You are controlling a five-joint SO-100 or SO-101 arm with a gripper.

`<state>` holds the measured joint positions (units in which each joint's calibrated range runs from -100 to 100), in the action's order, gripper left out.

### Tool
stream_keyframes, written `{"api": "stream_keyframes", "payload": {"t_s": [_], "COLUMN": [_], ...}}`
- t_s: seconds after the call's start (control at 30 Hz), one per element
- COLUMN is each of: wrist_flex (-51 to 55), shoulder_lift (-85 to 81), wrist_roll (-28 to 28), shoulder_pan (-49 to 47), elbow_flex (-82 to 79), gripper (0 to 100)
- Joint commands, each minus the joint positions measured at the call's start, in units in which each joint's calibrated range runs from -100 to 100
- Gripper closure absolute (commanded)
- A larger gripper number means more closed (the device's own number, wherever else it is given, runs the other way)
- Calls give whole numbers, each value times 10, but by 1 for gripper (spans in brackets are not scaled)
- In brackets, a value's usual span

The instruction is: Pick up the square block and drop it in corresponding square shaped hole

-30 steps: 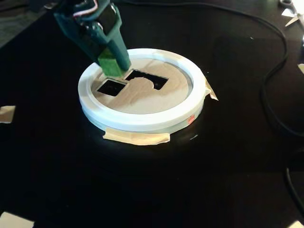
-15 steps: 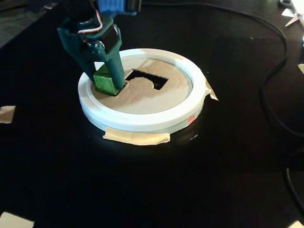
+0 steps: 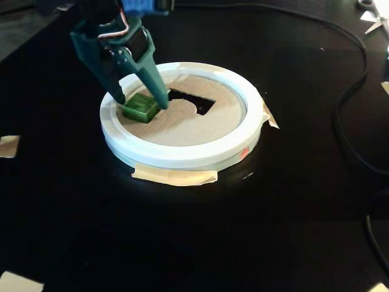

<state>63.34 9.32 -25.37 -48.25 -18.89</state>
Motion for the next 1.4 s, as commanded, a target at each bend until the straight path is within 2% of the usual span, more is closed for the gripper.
{"api": "stream_keyframes", "payload": {"t_s": [0.0, 0.3, 0.5, 0.6, 0.77, 0.97, 1.13, 1.3, 1.37], "wrist_flex": [-3, 1, 135, 165, 156, 153, 153, 152, 133], "shoulder_lift": [-15, -75, -207, -265, -408, -711, -935, -1093, -1093], "wrist_roll": [-4, -2, 3, 17, 57, 111, 136, 165, 177], "shoulder_pan": [-18, -19, -2, 11, 122, 361, 509, 566, 567], "elbow_flex": [6, 5, 3, -2, -107, -320, -456, -600, -627], "gripper": [21, 21, 21, 21, 21, 21, 21, 21, 21]}}
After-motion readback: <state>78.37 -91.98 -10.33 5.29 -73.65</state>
